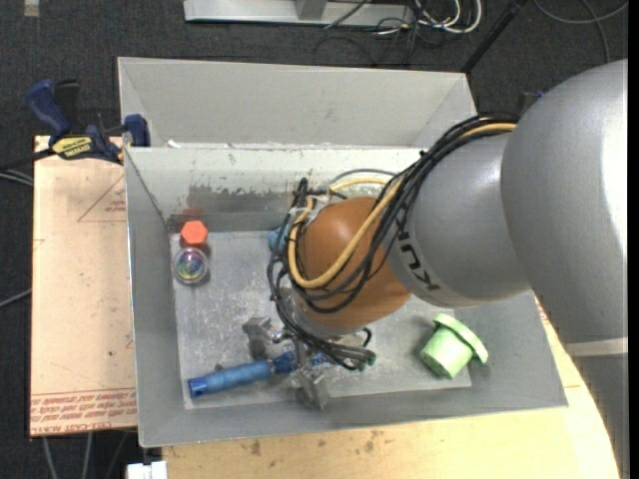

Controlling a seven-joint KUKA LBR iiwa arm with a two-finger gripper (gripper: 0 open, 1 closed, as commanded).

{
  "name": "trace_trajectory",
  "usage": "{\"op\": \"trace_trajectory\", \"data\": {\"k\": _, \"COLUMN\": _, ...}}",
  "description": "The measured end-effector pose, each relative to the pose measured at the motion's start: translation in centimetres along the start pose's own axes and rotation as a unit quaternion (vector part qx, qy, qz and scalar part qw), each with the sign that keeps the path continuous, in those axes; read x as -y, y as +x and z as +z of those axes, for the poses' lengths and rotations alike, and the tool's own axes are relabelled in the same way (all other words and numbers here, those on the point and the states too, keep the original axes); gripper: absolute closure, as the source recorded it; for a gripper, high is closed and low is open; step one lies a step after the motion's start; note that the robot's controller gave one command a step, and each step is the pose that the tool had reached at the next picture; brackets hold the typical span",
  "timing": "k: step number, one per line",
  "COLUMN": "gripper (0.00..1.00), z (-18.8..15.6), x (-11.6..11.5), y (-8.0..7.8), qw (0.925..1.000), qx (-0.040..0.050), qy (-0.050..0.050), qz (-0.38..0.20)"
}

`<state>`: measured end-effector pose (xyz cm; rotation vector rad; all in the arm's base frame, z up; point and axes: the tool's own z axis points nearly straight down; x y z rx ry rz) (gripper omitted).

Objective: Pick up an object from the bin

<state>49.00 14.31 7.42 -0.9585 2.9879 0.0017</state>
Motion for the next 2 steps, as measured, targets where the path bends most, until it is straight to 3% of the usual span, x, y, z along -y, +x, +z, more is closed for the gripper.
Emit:
{"op": "trace_trajectory", "data": {"k": 1, "gripper": 1.00, "z": -0.1, "x": 0.0, "y": 0.0, "qw": 1.0000, "qx": -0.0009, "qy": -0.001, "qz": 0.002}}
{"op": "trace_trajectory", "data": {"k": 2, "gripper": 1.00, "z": -13.4, "x": 1.4, "y": -2.6, "qw": 1.0000, "qx": 0.0034, "qy": 0.001, "qz": 0.003}}
